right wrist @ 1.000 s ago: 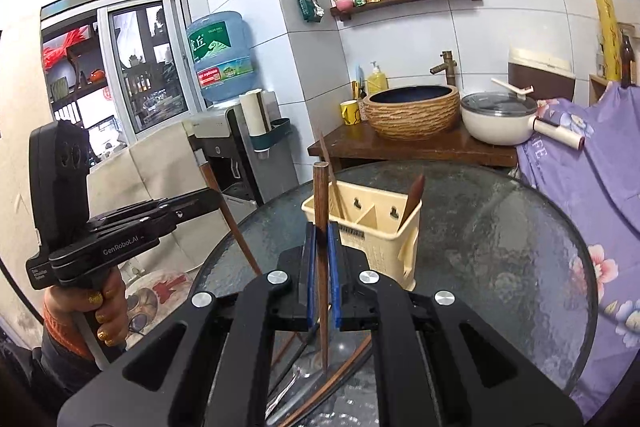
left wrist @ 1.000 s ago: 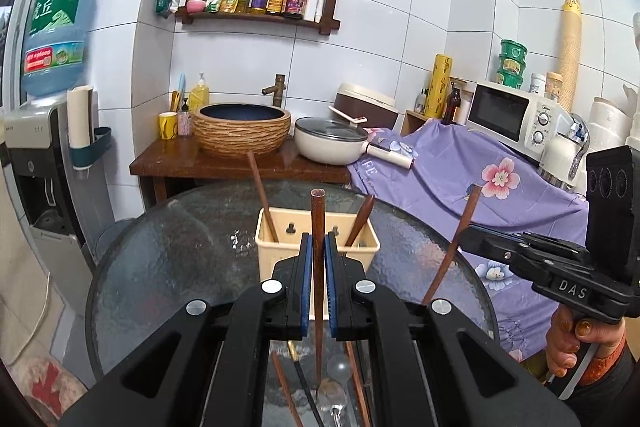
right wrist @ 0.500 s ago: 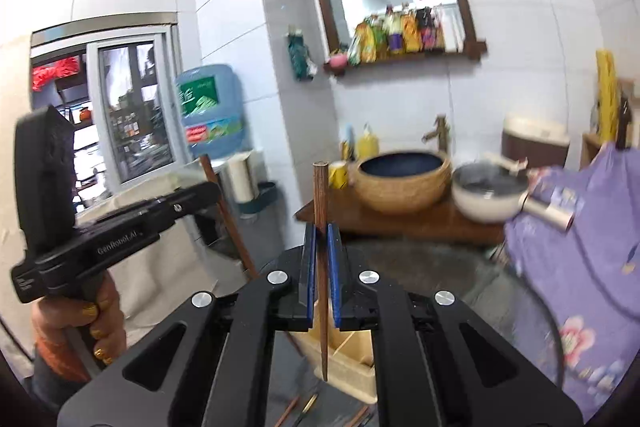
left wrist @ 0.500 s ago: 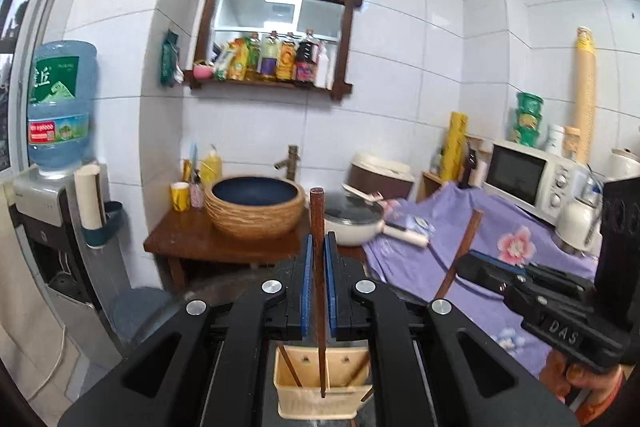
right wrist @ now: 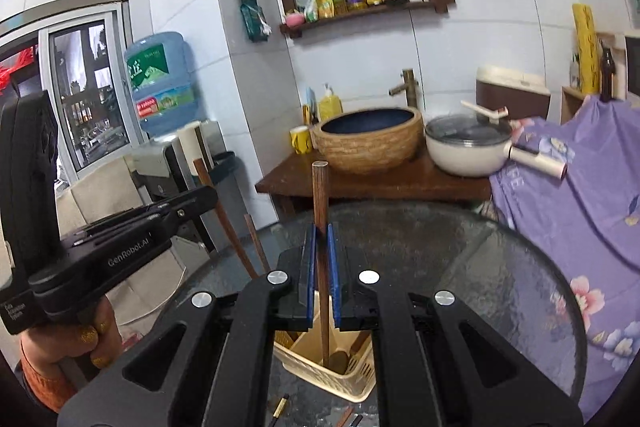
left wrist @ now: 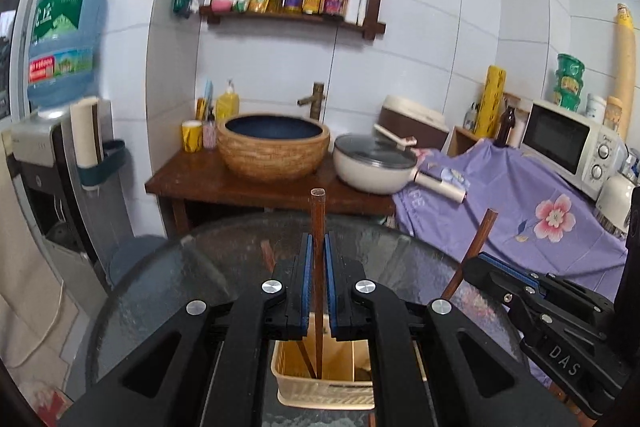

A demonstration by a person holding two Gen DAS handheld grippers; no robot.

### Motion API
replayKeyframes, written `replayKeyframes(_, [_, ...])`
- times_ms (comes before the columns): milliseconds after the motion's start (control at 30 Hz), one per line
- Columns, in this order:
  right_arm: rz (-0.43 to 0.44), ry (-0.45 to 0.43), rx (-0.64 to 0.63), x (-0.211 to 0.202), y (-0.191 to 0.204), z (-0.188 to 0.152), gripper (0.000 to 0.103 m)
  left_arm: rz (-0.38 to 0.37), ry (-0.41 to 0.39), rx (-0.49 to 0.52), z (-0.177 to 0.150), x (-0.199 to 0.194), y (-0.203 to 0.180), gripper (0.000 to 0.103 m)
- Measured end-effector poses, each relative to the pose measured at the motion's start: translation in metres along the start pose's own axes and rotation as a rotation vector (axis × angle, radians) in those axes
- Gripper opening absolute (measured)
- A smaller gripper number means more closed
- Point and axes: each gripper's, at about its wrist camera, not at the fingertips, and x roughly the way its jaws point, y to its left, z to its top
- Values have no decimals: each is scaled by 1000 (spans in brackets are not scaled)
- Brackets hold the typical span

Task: Organize utensils
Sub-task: 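Open both tools to release the chopsticks into the holder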

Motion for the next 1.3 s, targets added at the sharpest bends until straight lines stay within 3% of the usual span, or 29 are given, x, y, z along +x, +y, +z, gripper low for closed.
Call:
replayKeyframes(300, [-21,43,28,18,-14,-22,7,6,73,-26,-28,26,15,6])
replayKeyframes(533, [-57,36,19,19,-16,-27,8,-7,54,-14,-35,18,17,11])
replayKeyframes(600, [-51,28,23,14,-16,-30,11,-19,44,-30,-38,10,20,38])
replayKeyframes(633, [-49,21,21,10,-15,-32,24,-24,35,-39,-39,7,21,52])
replayKeyframes(667, [-53,15,17,6,-15,-34,43,-28,17,-50,-43,-1,23,58])
replayKeyframes(700, [-61,-5,12,-1,-13,-39,50,-28,10,-51,-45,-4,23,65])
replayKeyframes(767, [-75,-32,-5,-14,-10,-48,53,-6,-8,-36,-55,-18,24,72])
replayKeyframes(867, [-104,-4,-32,-25,-6,-67,57,42,-11,-7,-77,-33,27,84])
replayKeyframes(1100, [-171,196,-60,-17,-8,-145,59,123,135,6,-144,-35,46,86])
replayKeyframes(1300, [-184,354,-18,-7,-5,-215,59,107,288,-50,-202,-27,58,74])
